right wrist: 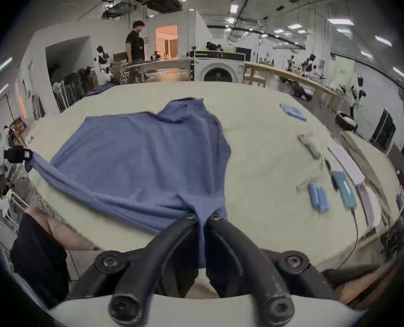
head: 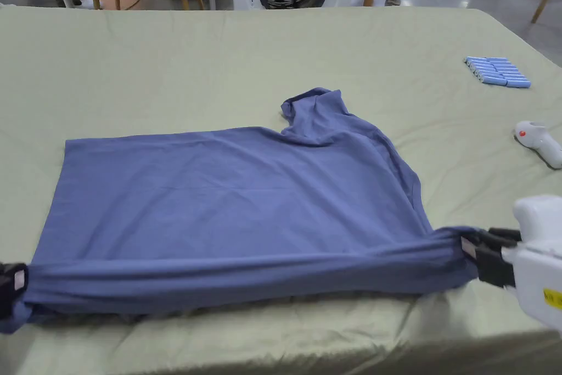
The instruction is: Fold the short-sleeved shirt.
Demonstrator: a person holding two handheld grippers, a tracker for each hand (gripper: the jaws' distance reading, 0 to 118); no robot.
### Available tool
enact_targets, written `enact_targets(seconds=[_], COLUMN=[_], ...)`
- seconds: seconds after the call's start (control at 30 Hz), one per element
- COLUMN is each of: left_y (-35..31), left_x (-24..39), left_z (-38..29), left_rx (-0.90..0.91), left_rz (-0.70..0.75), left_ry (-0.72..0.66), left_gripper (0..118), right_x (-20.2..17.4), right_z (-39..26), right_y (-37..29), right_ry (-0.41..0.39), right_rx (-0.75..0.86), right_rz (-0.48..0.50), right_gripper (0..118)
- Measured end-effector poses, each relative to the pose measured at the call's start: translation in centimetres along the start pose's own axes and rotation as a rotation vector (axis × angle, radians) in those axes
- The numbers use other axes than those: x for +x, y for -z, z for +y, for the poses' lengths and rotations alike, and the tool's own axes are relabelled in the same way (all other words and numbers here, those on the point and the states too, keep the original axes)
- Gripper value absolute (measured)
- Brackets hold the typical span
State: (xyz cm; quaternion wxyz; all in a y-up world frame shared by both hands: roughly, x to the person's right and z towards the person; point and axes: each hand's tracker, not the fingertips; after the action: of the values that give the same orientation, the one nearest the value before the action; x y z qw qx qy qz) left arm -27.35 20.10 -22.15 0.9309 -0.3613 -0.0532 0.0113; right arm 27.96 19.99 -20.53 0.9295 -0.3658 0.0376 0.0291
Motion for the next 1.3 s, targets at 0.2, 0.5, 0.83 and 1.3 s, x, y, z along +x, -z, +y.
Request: enact_targets(seconds=[0.2, 0.5, 0.83, 1.3], left_y=[7.7, 13.3, -0.8, -1.9], left_x=[-1.1, -2.9, 0.0, 2.4], left_z=[3.8, 3.5, 1.3, -10.4], left_rx=[-0.110, -0.204, 0.323, 0.123], left_rz=[0.026, 0.112, 0.078, -0.016], left_ry=[-0.001, -0.101, -0.041, -0.015], left_gripper=[4, 25, 93, 0], right_x=[0.2, 0.1, -1.1, -8.2], right_z=[4.8, 4.3, 2.5, -9.4], right_y=[8.4, 15.1, 0.4, -1.9], right_ry=[-0.015, -0.031, 0.187, 0.079], right_rx=[-0.094, -0.167, 0.403, 0.291], right_rz=[-0.025, -0.083, -0.171, -0.027], right_gripper=[1, 6, 97, 0])
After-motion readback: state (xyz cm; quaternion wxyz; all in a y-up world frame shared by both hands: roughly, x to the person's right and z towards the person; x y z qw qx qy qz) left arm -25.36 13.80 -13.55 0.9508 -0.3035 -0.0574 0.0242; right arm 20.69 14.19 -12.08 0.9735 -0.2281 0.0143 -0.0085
